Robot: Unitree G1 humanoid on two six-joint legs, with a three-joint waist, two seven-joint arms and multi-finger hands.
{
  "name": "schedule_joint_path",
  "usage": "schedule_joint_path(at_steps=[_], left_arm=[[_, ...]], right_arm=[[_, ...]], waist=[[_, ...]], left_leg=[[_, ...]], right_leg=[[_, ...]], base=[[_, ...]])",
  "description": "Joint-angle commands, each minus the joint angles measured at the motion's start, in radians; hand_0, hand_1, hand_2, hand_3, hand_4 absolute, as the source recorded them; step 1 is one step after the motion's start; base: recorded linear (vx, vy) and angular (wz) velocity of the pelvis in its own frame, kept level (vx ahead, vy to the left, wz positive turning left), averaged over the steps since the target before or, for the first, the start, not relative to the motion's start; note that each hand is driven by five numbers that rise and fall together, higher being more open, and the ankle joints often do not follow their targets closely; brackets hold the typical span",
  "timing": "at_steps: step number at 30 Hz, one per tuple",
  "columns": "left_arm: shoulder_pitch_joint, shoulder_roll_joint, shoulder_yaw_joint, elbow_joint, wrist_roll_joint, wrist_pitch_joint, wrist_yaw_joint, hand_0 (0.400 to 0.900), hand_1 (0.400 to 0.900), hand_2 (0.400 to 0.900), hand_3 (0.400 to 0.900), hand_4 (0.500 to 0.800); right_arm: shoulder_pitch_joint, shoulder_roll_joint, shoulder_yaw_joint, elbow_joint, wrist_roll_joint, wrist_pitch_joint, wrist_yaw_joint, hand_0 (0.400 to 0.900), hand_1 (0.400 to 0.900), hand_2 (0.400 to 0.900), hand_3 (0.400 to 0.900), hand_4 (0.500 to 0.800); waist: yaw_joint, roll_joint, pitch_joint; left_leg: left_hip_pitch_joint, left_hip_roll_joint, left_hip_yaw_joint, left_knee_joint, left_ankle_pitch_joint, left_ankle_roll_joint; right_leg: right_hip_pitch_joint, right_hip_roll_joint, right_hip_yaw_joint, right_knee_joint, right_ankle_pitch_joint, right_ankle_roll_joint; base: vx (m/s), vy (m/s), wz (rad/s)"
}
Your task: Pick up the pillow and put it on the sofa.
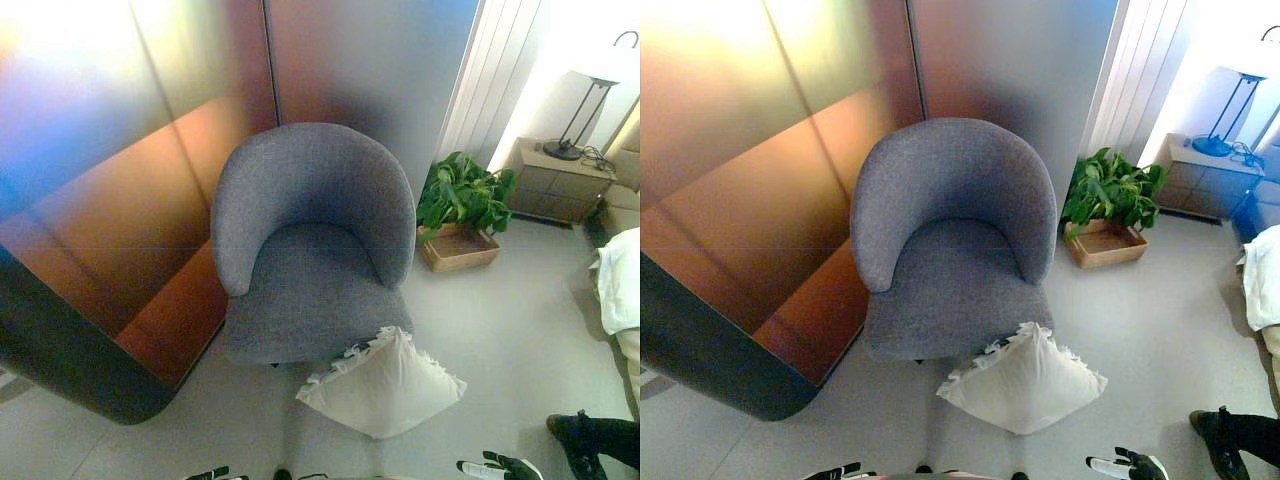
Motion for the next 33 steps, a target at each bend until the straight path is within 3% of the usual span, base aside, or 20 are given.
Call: schedule_joint_path(at_steps=[1,15,21,25,30,33], left_arm=[[-0.070,0.048,0.027,0.024,0.010,-0.014,-0.022,0.900,0.900,0.900,0.900,0.800],[-0.054,0.061,0.017,0.010,0.003,-0.001,-0.049,0.900,0.900,0.900,0.900,0.800],[-0.079,0.082,-0.016,-0.014,-0.018,0.006,-0.065,0.900,0.900,0.900,0.900,0.800],[-0.105,0.083,-0.043,-0.031,-0.036,0.002,-0.064,0.900,0.900,0.900,0.900,0.800],[-0.141,0.093,-0.081,-0.052,-0.066,0.010,-0.056,0.900,0.900,0.900,0.900,0.800],[-0.154,0.103,-0.097,-0.057,-0.078,0.015,-0.059,0.900,0.900,0.900,0.900,0.800]], right_arm=[[-0.077,-0.038,-0.004,-0.001,-0.004,-0.041,-0.048,0.900,0.900,0.900,0.900,0.800],[-0.088,-0.084,-0.002,-0.025,-0.076,-0.063,-0.073,0.900,0.900,0.900,0.900,0.800],[-0.159,-0.141,0.040,-0.066,-0.098,-0.077,-0.104,0.900,0.900,0.900,0.900,0.800],[-0.219,-0.177,0.069,-0.095,-0.145,-0.086,-0.155,0.900,0.900,0.900,0.900,0.800],[-0.292,-0.234,0.126,-0.108,-0.298,-0.050,-0.316,0.900,0.900,0.900,0.900,0.800],[-0.337,-0.264,0.171,-0.123,-0.337,-0.040,-0.350,0.900,0.900,0.900,0.900,0.800]], waist=[[0.020,-0.047,0.040],[0.027,-0.040,0.062],[0.040,-0.025,0.101],[0.045,-0.014,0.137],[0.055,-0.001,0.185],[0.060,0.013,0.218]], left_leg=[[0.075,-0.048,0.008,0.004,-0.129,0.031],[0.058,-0.047,0.007,0.004,-0.122,0.027],[0.001,-0.045,-0.008,0.004,-0.101,0.025],[-0.048,-0.048,-0.023,0.004,-0.085,0.023],[-0.112,-0.053,-0.045,0.004,-0.065,0.023],[-0.147,-0.057,-0.057,0.004,-0.052,0.023]], right_leg=[[0.031,0.019,-0.027,0.001,-0.029,0.029],[0.015,0.011,-0.035,0.001,-0.022,0.035],[-0.040,0.003,-0.040,0.001,-0.006,0.034],[-0.083,0.001,-0.042,0.001,0.002,0.032],[-0.136,-0.002,-0.056,0.001,0.013,0.031],[-0.169,-0.003,-0.064,0.015,0.013,0.026]], base=[[0.00,0.000,0.00],[0.02,-0.011,0.00],[-0.04,-0.036,0.06],[-0.10,-0.037,0.09],[-0.09,-0.034,0.10],[-0.07,-0.005,0.09]])
